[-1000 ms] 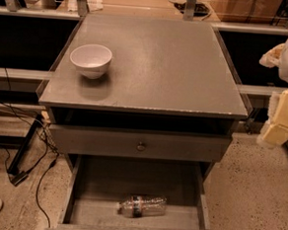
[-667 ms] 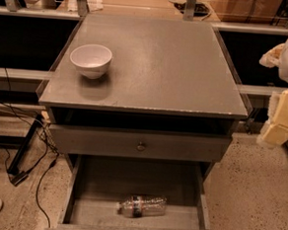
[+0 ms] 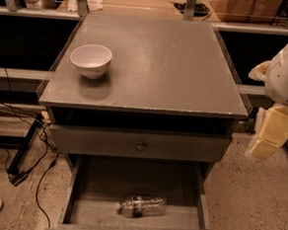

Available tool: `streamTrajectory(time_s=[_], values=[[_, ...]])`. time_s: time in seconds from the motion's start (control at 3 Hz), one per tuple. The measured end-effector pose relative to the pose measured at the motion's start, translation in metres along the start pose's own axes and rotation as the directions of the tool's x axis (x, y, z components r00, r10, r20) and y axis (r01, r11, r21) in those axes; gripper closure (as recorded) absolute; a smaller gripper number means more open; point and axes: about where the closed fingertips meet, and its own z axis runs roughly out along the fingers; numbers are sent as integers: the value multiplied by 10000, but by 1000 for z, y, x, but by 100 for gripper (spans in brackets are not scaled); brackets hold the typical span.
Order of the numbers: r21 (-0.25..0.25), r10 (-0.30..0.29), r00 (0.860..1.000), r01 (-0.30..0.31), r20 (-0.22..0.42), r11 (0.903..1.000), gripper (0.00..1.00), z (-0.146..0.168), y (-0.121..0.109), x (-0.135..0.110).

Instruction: Pick water bottle from middle drawer and place on counter

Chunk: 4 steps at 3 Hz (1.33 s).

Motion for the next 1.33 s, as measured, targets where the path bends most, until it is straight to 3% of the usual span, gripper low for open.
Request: streamTrajectory(time_s=[0.33, 0.67, 1.0, 1.33], values=[[-441, -91, 9992, 109, 395, 9990, 0, 26, 7, 1], [-474, -113, 9991, 132, 397, 9988, 0, 26, 8, 0], [-839, -430, 9982, 464, 423, 9954, 0, 47, 25, -4], [-1225, -1102, 9929, 1150, 453, 9858, 0, 78, 52, 3]])
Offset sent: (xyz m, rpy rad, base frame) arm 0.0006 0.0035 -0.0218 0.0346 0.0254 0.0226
